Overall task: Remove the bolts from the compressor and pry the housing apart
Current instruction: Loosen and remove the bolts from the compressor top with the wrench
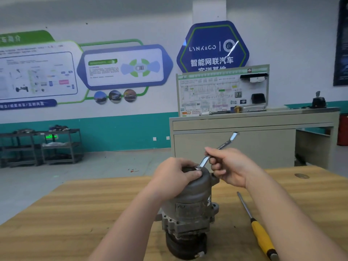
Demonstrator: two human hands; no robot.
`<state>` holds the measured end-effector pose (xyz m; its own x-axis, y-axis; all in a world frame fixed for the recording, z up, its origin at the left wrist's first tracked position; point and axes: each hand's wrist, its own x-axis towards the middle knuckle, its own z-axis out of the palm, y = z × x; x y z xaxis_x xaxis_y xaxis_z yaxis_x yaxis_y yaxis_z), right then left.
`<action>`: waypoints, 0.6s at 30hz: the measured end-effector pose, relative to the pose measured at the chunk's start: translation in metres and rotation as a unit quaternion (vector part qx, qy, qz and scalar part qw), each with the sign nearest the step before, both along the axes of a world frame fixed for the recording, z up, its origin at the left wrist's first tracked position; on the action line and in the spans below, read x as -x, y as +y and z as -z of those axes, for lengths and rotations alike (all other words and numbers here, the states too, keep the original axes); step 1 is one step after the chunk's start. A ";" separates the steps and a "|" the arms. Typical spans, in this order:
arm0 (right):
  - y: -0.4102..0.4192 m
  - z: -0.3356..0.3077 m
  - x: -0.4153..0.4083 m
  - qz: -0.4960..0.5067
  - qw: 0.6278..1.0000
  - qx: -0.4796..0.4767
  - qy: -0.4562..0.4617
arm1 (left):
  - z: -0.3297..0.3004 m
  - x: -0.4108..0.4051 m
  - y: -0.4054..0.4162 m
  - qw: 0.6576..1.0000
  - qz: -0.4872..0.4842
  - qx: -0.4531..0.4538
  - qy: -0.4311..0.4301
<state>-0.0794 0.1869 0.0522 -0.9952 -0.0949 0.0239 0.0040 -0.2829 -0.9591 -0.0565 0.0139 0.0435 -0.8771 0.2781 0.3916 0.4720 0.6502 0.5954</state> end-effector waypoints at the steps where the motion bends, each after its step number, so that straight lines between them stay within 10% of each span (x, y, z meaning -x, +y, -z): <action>1: 0.001 -0.004 0.002 -0.004 1.000 -0.019 -0.007 | 0.001 0.000 -0.001 1.000 -0.006 -0.005 0.001; 13: -0.006 -0.004 0.017 0.041 0.948 0.309 0.060 | 0.009 -0.003 -0.008 0.998 -0.058 0.010 0.029; 18: -0.002 -0.003 0.002 0.185 0.935 0.146 0.264 | 0.007 -0.006 0.000 0.990 -0.105 0.032 0.083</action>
